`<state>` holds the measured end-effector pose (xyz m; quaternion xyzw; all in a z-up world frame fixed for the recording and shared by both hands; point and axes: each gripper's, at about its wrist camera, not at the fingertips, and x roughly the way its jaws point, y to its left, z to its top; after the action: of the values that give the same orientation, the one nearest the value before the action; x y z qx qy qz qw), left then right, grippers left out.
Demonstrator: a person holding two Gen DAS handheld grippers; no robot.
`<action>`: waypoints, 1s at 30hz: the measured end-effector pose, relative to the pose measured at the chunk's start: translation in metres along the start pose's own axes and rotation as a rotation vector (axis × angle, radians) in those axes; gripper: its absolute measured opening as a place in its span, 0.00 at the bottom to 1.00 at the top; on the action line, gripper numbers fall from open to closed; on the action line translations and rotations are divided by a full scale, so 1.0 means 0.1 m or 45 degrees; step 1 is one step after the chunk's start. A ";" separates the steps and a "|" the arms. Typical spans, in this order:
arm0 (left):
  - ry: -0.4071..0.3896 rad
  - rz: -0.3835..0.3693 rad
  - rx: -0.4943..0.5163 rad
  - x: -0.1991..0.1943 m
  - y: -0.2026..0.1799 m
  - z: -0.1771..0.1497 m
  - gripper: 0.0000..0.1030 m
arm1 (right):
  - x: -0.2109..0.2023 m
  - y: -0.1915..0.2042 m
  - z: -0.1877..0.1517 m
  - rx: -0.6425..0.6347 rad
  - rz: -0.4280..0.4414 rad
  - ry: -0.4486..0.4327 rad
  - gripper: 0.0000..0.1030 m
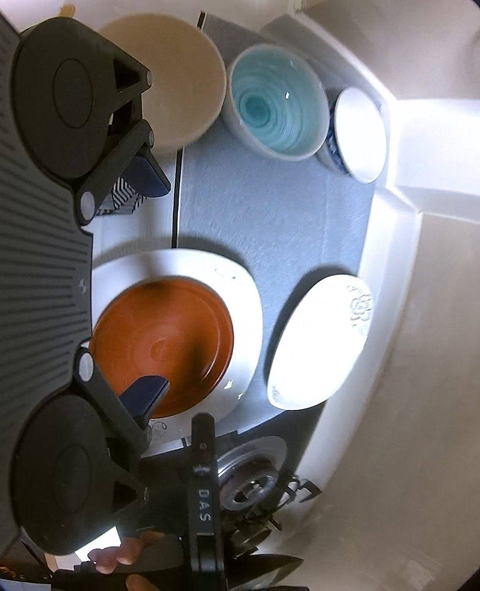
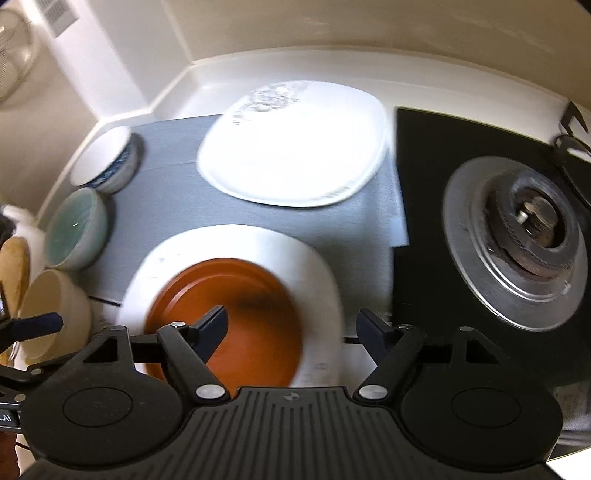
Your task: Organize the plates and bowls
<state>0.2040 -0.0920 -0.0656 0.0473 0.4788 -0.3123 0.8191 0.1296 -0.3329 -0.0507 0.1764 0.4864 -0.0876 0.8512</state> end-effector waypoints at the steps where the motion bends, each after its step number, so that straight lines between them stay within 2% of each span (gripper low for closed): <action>1: -0.013 -0.001 -0.001 -0.05 0.03 -0.01 1.00 | -0.01 0.06 0.00 -0.016 0.011 -0.004 0.77; 9: -0.086 0.000 0.024 -0.39 0.20 -0.03 1.00 | -0.13 0.44 0.00 -0.041 0.046 -0.042 0.78; 14: -0.178 -0.069 0.085 -0.56 0.23 0.10 1.00 | -0.32 0.59 0.00 -0.017 -0.014 -0.117 0.78; 19: -0.253 -0.127 0.082 -0.64 0.16 0.29 1.00 | -0.63 0.67 0.02 -0.037 -0.044 -0.237 0.79; 21: -0.253 -0.157 0.078 -0.67 0.15 0.34 1.00 | -0.73 0.63 0.00 -0.041 -0.031 -0.283 0.80; 23: -0.245 -0.159 0.088 -0.67 0.17 0.37 1.00 | -0.73 0.60 0.00 -0.013 -0.055 -0.282 0.80; 27: -0.222 -0.123 0.093 -0.65 0.21 0.44 1.00 | -0.71 0.51 -0.04 0.082 0.038 -0.310 0.80; 30: -0.206 -0.106 0.047 -0.57 0.22 0.55 1.00 | -0.64 0.46 -0.07 0.092 0.086 -0.310 0.80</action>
<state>0.2384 -0.0686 0.0052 0.0170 0.4066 -0.3577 0.8405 0.1059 -0.2892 0.0112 0.2114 0.3699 -0.0971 0.8995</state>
